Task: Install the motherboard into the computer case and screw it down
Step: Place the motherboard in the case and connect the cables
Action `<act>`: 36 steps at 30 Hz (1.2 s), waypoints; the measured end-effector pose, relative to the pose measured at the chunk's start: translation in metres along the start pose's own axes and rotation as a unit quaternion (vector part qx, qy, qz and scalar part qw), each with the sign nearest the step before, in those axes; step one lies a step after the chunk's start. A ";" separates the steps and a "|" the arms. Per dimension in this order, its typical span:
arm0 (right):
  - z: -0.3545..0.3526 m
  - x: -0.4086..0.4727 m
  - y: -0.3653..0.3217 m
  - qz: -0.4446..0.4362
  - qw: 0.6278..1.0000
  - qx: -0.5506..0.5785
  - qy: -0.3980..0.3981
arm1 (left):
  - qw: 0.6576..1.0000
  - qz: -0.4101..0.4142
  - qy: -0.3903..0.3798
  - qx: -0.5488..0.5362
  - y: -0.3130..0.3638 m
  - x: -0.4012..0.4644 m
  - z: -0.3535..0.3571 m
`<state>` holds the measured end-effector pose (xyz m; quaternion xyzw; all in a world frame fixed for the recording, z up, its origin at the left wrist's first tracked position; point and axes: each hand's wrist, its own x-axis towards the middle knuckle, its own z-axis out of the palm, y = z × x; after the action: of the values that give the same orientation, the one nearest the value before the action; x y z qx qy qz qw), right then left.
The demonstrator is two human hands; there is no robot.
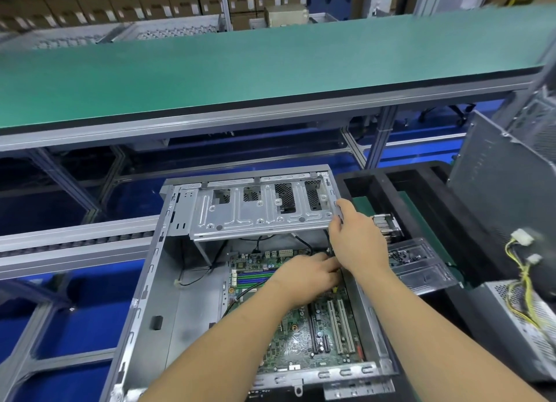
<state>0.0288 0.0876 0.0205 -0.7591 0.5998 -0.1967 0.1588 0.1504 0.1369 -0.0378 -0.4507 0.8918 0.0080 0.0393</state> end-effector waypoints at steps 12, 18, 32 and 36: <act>-0.001 0.001 0.001 0.014 1.000 0.027 -0.005 | 0.997 0.011 -0.037 0.073 -0.004 0.014 -0.011; 0.000 0.003 0.004 0.023 0.998 0.058 -0.009 | 0.994 -0.109 -0.023 0.004 -0.006 0.006 0.011; 0.004 0.006 0.008 0.038 0.994 0.098 -0.007 | 0.981 -0.129 0.017 -0.146 -0.018 -0.007 0.006; 0.004 0.006 0.008 0.038 0.995 0.095 -0.007 | 0.903 -0.197 0.100 -0.369 -0.023 -0.024 -0.014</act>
<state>0.0249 0.0797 0.0137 -0.7184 0.6057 -0.2419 0.2419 0.1823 0.1413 -0.0216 -0.5977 0.7176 0.2830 -0.2183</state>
